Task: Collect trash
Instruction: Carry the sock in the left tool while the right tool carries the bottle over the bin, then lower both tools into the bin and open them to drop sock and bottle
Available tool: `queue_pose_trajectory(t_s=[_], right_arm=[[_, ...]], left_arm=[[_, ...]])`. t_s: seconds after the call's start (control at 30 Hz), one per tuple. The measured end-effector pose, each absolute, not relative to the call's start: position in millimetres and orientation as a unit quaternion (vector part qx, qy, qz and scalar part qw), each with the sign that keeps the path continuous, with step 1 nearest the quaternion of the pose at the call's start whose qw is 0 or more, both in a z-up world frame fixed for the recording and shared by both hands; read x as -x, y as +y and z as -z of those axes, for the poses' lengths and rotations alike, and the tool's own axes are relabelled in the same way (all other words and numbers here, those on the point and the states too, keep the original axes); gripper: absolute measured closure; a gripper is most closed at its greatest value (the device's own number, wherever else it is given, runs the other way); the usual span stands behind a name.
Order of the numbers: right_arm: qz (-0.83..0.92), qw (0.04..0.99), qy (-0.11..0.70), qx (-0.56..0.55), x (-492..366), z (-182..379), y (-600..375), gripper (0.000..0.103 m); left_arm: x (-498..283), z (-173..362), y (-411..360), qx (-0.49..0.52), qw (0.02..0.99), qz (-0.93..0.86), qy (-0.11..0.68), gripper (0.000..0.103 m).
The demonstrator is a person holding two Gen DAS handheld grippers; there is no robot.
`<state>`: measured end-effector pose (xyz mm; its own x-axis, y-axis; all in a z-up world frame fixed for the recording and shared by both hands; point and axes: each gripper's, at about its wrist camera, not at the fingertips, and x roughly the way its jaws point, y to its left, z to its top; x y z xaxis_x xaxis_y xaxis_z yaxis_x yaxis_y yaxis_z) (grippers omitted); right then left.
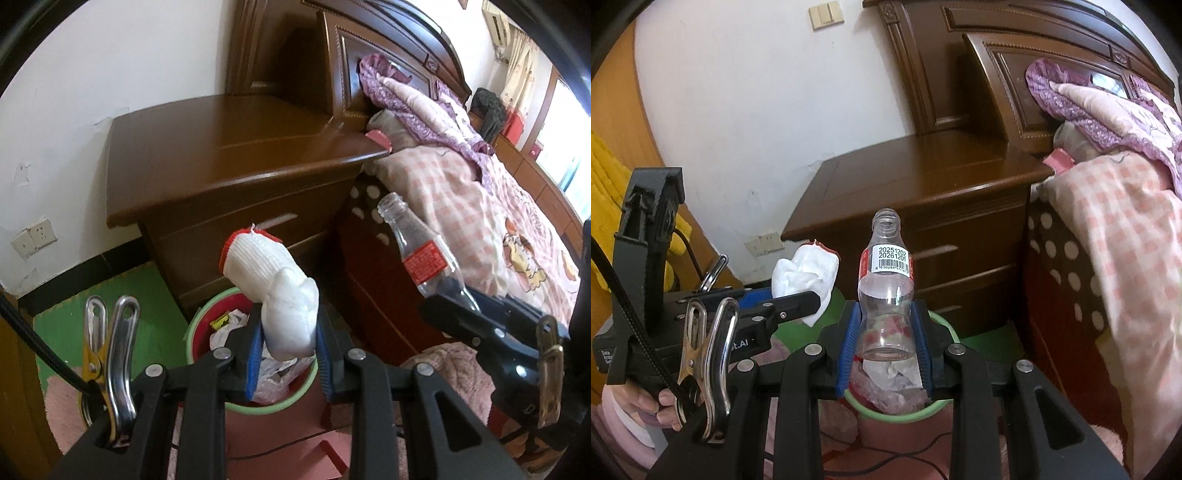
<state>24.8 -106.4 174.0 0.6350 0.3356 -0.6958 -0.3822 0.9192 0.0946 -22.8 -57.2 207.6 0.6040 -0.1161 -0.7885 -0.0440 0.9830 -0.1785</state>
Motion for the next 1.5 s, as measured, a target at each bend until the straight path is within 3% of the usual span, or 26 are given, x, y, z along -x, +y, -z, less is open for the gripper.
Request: queue_pose_trajectory(t_s=[1.5], right_arm=[[-0.156, 0.812, 0.561, 0.033, -117.1, 1.2, -84.4, 0.074]], left_arm=[[-40.6, -17.1, -26.7, 0.145, 0.809, 0.003, 0.569, 0.077]])
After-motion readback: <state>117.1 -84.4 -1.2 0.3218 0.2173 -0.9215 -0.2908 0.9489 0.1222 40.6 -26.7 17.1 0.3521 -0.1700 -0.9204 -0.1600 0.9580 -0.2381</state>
